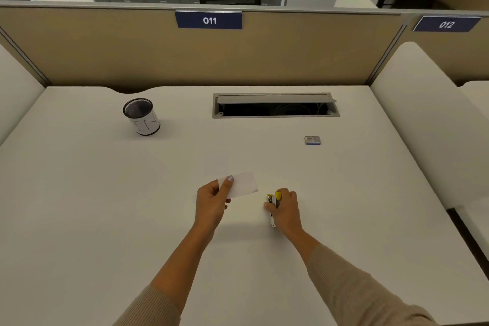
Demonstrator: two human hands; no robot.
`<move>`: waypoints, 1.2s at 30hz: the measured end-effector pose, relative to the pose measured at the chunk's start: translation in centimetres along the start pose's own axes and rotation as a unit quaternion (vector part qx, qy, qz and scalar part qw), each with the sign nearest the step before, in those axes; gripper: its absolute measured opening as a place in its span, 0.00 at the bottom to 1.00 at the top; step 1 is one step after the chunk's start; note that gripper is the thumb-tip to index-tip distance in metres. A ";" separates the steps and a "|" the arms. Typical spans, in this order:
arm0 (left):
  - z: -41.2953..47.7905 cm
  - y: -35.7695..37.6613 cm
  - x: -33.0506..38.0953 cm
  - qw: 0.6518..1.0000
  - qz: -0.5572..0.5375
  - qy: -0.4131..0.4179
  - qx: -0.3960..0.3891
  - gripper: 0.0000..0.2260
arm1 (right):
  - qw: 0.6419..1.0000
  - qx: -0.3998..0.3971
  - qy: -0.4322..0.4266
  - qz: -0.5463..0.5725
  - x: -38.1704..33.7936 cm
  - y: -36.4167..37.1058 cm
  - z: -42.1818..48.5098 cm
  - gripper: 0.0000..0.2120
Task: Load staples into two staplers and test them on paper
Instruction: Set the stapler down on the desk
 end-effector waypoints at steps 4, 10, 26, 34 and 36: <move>0.0 -0.6 -0.4 1.000 0.000 -0.003 0.010 0.08 | 0.998 0.017 0.017 0.054 1.0 -0.7 0.0 0.22; 0.0 -0.6 -0.5 1.000 0.001 -0.007 0.011 0.08 | 0.997 0.051 -0.005 0.063 1.6 -1.9 -0.3 0.20; -1.7 0.9 4.4 0.996 0.001 0.088 0.000 0.11 | 0.920 -0.071 -0.011 0.385 -10.7 -3.3 -6.6 0.18; -3.4 1.6 8.6 0.986 0.006 0.165 -0.022 0.09 | 0.932 -0.015 -0.065 0.355 -14.4 -6.2 -8.6 0.03; -3.8 1.7 9.1 0.984 0.004 0.175 -0.029 0.08 | 0.928 -0.006 -0.075 0.366 -15.0 -6.7 -9.0 0.03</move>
Point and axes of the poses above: each hand's wrist, its own z-axis towards the middle knuckle, its own y-axis out of the palm, x = y × z, the point moved 9 cm from there along z, towards the middle knuckle
